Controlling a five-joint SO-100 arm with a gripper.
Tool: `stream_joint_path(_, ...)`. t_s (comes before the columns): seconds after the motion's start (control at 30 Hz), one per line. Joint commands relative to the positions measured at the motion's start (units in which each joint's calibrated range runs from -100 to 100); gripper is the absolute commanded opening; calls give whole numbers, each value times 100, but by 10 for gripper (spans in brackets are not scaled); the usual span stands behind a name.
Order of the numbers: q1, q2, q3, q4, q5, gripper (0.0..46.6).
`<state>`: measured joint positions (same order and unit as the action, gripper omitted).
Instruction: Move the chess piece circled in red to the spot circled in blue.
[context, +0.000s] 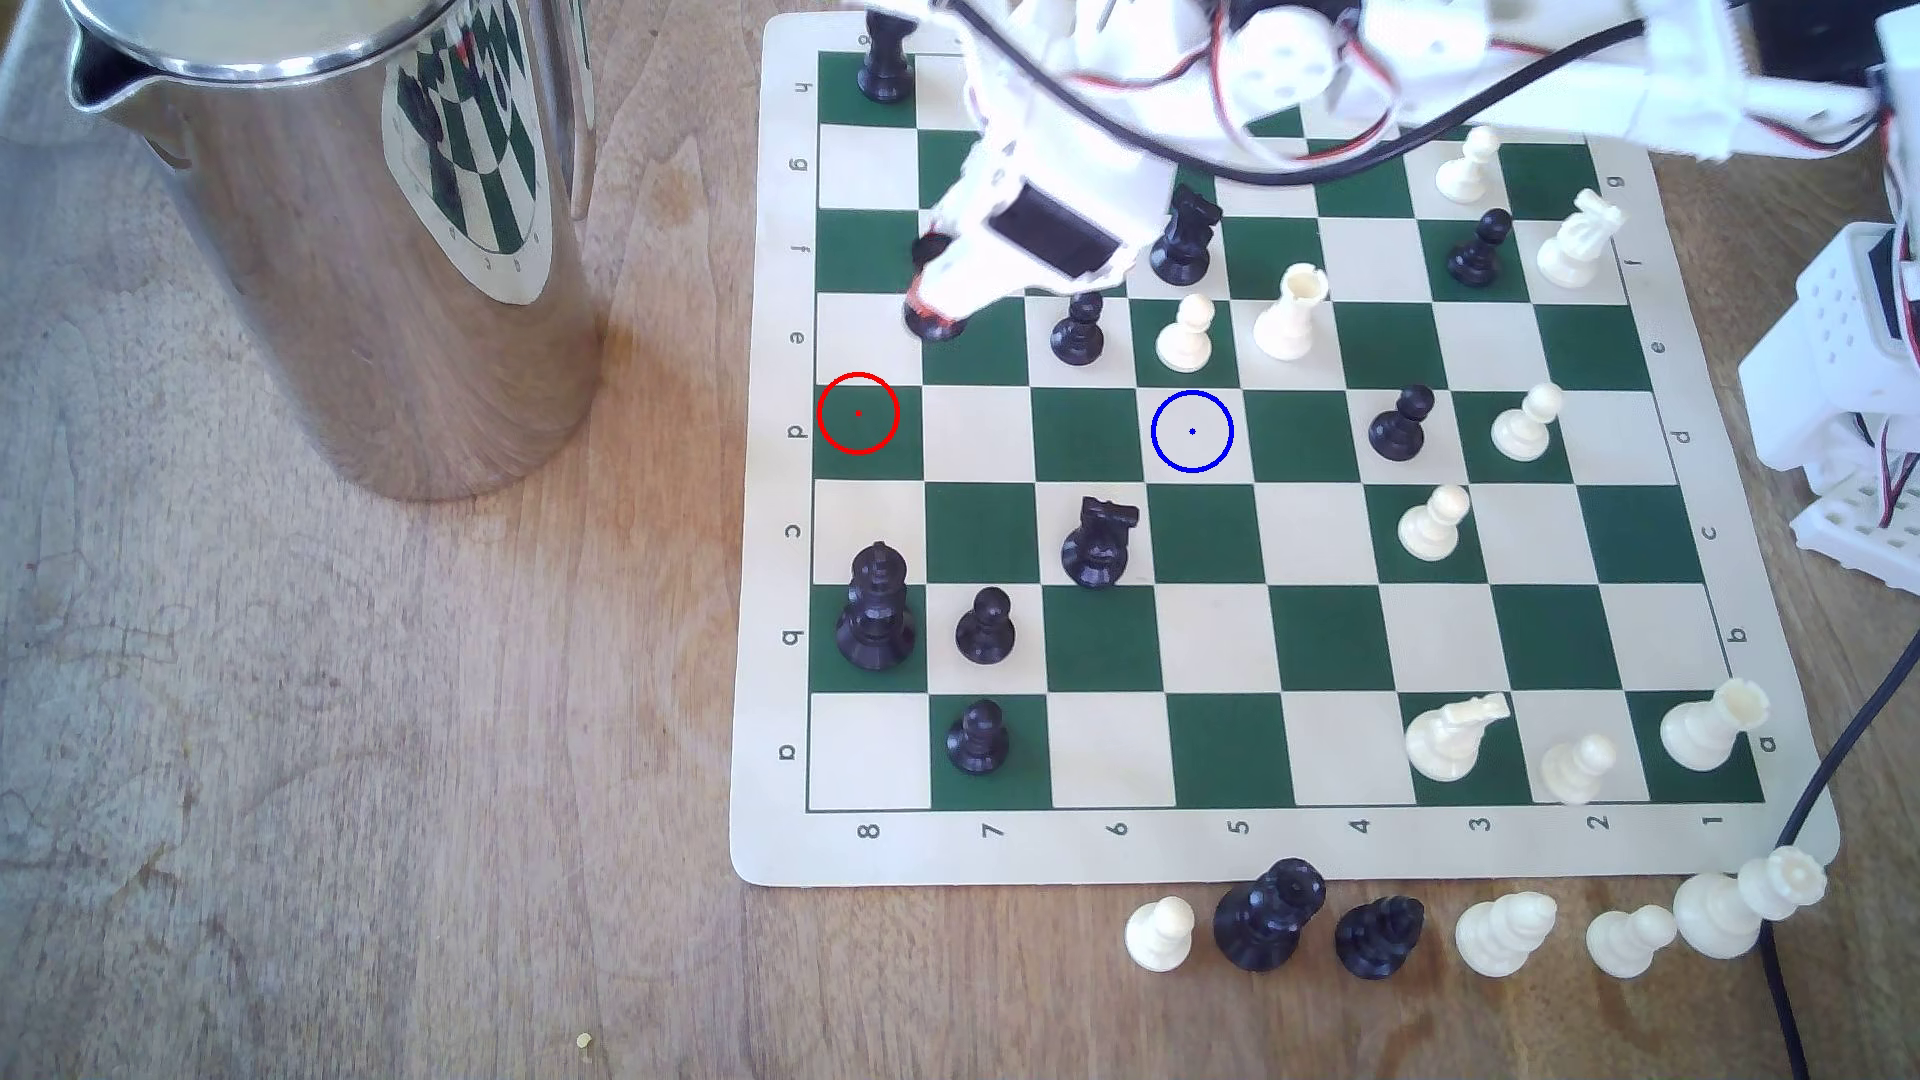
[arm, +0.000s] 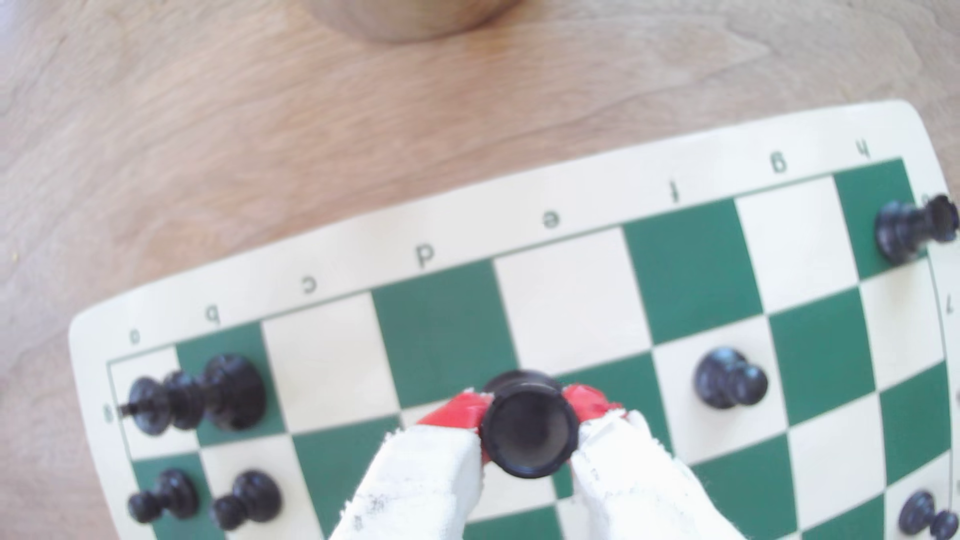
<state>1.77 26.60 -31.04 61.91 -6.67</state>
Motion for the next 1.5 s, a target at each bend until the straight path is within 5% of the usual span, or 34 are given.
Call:
stream_joint_path(0.0, -48, -1158, -468, 451, -29, 4)
stream_joint_path(0.83, -517, -4859, 5706, -1318, -59, 4)
stream_joint_path(1.47, -353, -4995, 7511, -2809, 15, 4)
